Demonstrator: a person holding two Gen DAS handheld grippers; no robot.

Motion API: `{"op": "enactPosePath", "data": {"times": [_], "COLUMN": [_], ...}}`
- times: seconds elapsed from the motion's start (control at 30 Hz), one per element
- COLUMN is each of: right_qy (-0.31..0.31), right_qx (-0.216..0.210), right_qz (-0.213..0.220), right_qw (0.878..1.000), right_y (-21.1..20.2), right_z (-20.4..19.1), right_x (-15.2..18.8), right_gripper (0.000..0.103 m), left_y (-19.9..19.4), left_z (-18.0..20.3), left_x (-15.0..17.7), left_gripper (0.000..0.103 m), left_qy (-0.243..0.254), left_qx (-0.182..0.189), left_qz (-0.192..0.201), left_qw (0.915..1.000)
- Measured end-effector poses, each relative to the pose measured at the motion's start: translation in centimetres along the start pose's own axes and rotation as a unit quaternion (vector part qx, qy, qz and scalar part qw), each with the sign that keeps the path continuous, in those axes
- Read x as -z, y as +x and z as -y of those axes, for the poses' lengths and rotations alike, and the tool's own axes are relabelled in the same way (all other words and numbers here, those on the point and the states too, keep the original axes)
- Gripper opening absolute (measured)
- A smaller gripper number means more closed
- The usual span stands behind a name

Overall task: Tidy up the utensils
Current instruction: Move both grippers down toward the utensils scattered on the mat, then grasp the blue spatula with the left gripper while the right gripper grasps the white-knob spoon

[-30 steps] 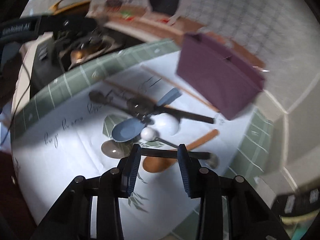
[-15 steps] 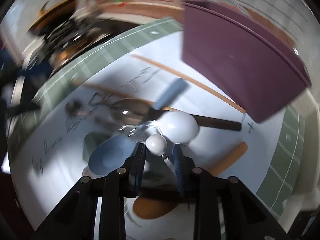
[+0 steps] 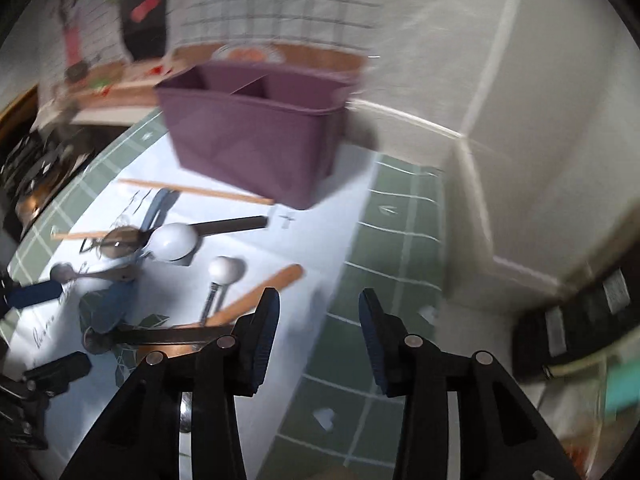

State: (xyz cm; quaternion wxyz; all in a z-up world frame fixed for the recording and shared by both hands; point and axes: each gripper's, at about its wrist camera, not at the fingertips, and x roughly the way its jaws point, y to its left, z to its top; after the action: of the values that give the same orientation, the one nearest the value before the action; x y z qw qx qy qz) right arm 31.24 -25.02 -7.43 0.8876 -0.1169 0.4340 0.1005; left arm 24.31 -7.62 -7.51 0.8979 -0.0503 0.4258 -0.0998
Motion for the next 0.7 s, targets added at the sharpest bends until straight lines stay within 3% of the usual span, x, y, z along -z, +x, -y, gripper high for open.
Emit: {"op": "enactPosePath", "data": {"times": [0.13, 0.2, 0.43, 0.5, 0.7], "right_qy": [0.043, 0.051, 0.080, 0.074, 0.030], "right_qx": [0.021, 0.031, -0.017, -0.023, -0.066], "right_qz": [0.018, 0.019, 0.018, 0.017, 0.015], "right_qw": [0.999, 0.998, 0.996, 0.997, 0.997], "right_y": [-1.0, -1.4, -1.3, -1.0, -0.8], "right_z": [1.8, 2.1, 1.7, 1.0, -2.0], "right_x": [0.9, 1.7, 2.6, 2.6, 1.6], "right_gripper": [0.041, 0.041, 0.041, 0.041, 0.041], "left_y": [1.4, 2.0, 3.8, 3.7, -0.9], "left_z": [0.5, 0.8, -0.5, -1.0, -3.2], "left_x": [-0.7, -0.8, -0.7, -0.5, -1.6], "left_gripper": [0.072, 0.062, 0.054, 0.035, 0.035], "left_qy": [-0.012, -0.005, -0.015, -0.013, 0.016], "left_qx": [-0.033, -0.049, -0.078, -0.080, -0.081], "left_qz": [-0.004, -0.006, -0.040, -0.042, 0.028], "left_qw": [0.9994, 0.9988, 0.9961, 0.9959, 0.9961]}}
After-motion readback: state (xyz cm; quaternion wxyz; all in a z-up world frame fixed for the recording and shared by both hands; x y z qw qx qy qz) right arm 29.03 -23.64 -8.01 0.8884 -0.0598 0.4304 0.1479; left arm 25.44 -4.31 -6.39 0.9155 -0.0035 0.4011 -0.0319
